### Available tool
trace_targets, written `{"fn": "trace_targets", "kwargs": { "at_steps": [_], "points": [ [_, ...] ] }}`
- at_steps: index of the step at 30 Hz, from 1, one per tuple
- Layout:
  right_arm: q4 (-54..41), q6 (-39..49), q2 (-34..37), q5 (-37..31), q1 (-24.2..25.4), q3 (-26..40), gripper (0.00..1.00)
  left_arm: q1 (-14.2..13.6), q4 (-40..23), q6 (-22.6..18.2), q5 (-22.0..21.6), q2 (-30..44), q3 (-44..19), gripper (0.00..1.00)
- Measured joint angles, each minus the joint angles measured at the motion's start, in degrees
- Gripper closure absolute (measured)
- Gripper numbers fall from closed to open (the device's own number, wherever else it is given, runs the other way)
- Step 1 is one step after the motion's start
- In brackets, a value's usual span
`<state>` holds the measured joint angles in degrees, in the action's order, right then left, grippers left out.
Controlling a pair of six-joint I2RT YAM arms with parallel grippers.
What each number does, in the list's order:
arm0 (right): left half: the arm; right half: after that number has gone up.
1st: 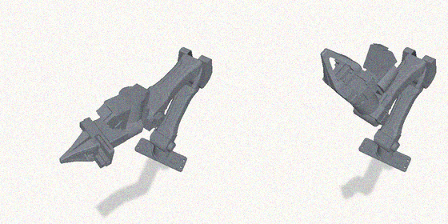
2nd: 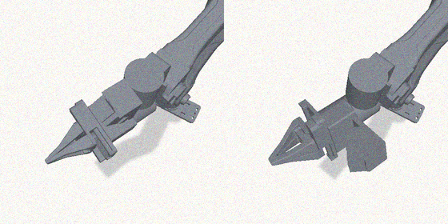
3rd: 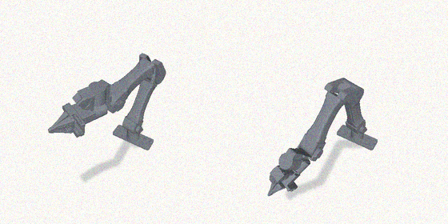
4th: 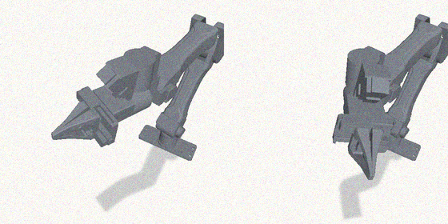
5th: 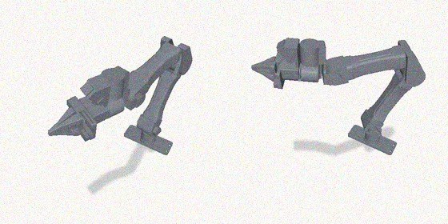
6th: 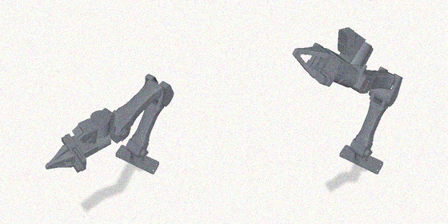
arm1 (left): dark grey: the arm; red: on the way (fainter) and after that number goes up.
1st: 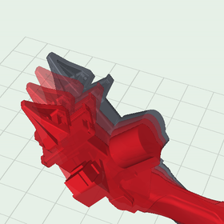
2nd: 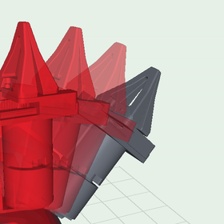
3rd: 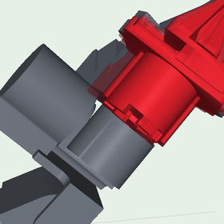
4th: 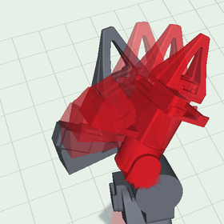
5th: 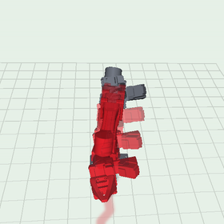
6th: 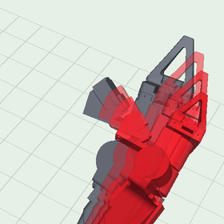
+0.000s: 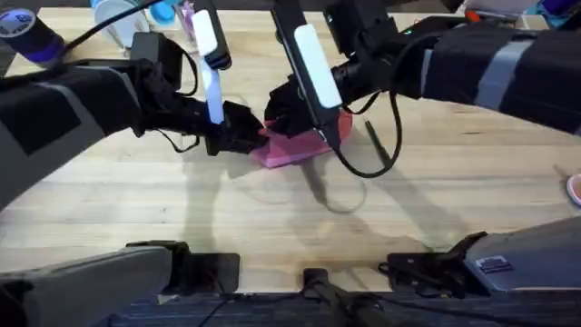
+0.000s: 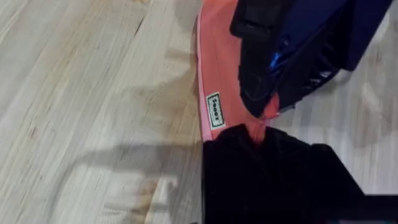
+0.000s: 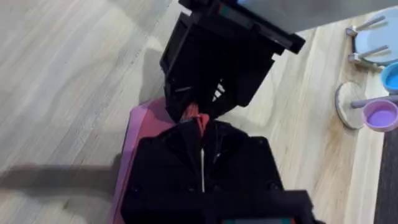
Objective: Unzip the bag, pick up the pens from the table one at a time and place them inside, then zip the bag closed.
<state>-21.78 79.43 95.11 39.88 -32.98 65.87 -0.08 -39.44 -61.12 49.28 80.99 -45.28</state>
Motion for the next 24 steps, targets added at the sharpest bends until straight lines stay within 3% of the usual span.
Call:
{"fn": "trace_targets", "kwargs": {
  "at_steps": [5,11,12,18,24],
  "points": [
    [-0.03,-0.51,0.0,-0.02,-0.13,0.0,0.945,0.0,-0.02,0.0,0.0,0.01,0.0,0.959],
    [0.14,-1.28,0.0,0.28,-0.13,0.33,0.128,0.0,0.22,0.02,-0.02,0.0,0.0,0.959],
    [0.05,-1.26,0.0,0.11,-0.13,0.33,0.038,0.0,0.22,0.02,-0.02,0.0,0.0,0.959],
    [-1.01,-1.63,-0.02,-0.69,-0.13,0.37,0.005,0.0,0.24,0.02,-0.02,0.0,0.0,0.959],
    [-1.53,-3.24,-0.13,-6.15,-0.13,0.39,0.005,0.0,0.24,0.0,-0.02,0.0,0.0,0.958]
  ]
}}
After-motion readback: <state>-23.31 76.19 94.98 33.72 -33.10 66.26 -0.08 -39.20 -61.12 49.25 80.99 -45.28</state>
